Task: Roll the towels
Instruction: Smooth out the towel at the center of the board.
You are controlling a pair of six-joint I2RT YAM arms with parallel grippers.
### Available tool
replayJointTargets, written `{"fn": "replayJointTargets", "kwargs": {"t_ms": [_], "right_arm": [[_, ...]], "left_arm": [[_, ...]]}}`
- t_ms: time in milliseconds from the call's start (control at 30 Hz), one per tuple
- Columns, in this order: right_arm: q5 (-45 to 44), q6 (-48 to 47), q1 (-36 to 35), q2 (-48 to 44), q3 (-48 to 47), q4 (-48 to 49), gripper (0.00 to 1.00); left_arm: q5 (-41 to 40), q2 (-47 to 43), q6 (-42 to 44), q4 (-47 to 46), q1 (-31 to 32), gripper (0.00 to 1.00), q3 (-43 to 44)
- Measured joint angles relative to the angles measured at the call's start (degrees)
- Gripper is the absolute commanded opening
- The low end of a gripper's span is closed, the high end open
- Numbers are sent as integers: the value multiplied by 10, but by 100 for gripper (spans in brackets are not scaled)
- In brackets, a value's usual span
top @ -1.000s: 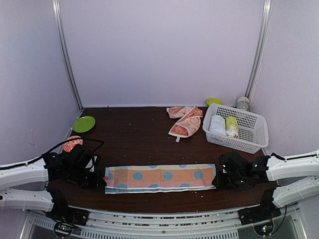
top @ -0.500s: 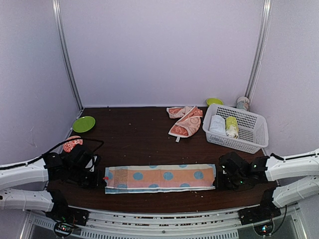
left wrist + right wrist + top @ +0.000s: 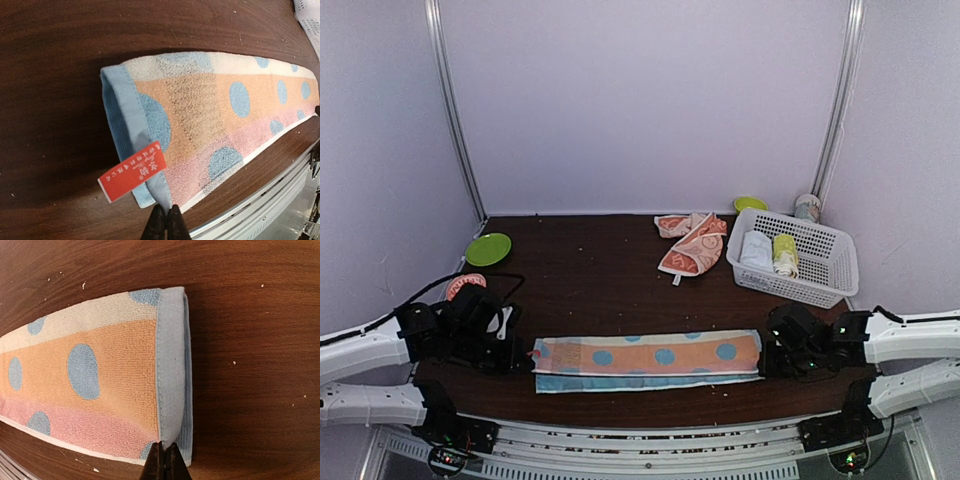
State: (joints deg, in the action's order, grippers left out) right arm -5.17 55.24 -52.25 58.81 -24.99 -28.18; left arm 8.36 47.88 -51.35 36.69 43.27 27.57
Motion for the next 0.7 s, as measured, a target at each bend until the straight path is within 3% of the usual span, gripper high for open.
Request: {"fn": "replayJointTargets", "kwargs": {"t_ms": [367, 700], "right_arm": [[-10, 0, 0, -7, 0, -21, 0], [-12, -1, 0, 2, 3, -25, 0]], "left_arm": [[46, -5, 1, -2, 4, 0, -21], [80, 61, 1, -61, 41, 0, -52]]}}
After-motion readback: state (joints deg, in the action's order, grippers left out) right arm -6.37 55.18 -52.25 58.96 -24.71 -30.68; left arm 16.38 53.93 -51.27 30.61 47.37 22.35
